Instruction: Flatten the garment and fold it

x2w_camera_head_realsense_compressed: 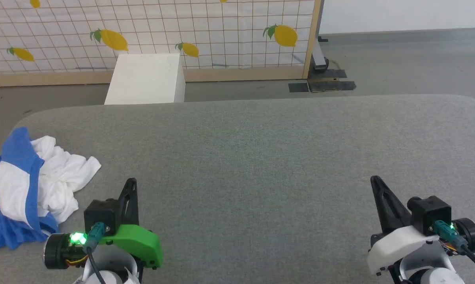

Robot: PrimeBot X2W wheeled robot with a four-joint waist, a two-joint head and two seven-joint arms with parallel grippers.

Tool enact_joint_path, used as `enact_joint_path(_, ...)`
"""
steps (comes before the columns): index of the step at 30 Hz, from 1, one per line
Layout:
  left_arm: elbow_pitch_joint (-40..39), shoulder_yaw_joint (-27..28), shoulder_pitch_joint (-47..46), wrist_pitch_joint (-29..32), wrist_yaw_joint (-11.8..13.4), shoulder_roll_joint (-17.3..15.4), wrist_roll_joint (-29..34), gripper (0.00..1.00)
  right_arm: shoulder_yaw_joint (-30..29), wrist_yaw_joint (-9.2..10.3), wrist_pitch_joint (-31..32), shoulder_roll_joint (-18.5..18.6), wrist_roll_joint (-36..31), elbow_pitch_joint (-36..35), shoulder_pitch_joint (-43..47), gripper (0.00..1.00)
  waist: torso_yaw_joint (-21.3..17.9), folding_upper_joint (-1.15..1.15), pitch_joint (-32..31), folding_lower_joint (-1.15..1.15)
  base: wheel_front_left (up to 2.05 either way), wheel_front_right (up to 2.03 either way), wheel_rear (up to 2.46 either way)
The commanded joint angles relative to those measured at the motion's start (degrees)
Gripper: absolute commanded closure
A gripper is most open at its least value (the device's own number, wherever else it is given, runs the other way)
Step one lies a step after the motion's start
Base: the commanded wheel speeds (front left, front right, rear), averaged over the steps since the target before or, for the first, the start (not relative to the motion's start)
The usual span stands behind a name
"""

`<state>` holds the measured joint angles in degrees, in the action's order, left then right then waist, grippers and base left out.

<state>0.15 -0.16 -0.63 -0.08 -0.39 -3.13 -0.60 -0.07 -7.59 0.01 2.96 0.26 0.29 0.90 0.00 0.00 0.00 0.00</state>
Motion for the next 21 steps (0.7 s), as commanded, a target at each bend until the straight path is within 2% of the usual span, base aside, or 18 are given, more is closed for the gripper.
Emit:
enact_joint_path(1,-0.15,0.16,0.63,0.08,0.39,0.25,0.6,1.0,0.07,0.1,-0.01,-0.08,-0.26,-0.29,-0.9,1.0,0.0,0.0,0.0,0.0,0.0,0.0,0.0)
enact_joint_path(18,-0.15,0.16,0.63,0.08,0.39,0.25,0.6,1.0,0.07,0.1,-0.01,-0.08,-0.26,-0.29,-0.9,1.0,0.0,0.0,0.0,0.0,0.0,0.0,0.0)
enact_joint_path(19,0.01,-0.03,-0.01,0.0,-0.01,-0.01,-0.03,0.0,-0.01,0.0,0.0,0.0,0.02,0.01,0.01,0.0,0.0,0.0,0.0,0.0,0.0,0.0,0.0)
enact_joint_path(21,0.02,-0.12,-0.01,-0.01,-0.01,-0.01,-0.1,0.0,-0.04,0.0,-0.01,0.01,0.02,0.05,0.03,0.0,0.0,0.0,0.0,0.0,0.0,0.0,0.0)
